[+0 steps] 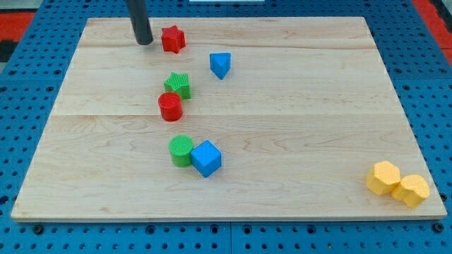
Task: Push the red star to top right
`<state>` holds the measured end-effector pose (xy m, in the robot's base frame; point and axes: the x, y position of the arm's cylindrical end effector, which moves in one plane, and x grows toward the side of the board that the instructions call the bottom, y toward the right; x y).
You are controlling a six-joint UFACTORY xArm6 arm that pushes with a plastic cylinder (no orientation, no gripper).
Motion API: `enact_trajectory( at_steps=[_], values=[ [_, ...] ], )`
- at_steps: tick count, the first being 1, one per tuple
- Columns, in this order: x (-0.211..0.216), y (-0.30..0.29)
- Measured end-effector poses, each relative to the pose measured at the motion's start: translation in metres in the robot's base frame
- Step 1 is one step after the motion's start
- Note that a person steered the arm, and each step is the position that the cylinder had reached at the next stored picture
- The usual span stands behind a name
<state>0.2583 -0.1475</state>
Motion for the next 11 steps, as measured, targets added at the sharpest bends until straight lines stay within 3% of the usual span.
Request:
enact_trajectory(
  at_steps=[2,4,8,11],
  values=[
    [0.0,0.069],
    [-0.024,0.101],
    [-0.025,0.258],
    [0.005,0.293]
  ],
)
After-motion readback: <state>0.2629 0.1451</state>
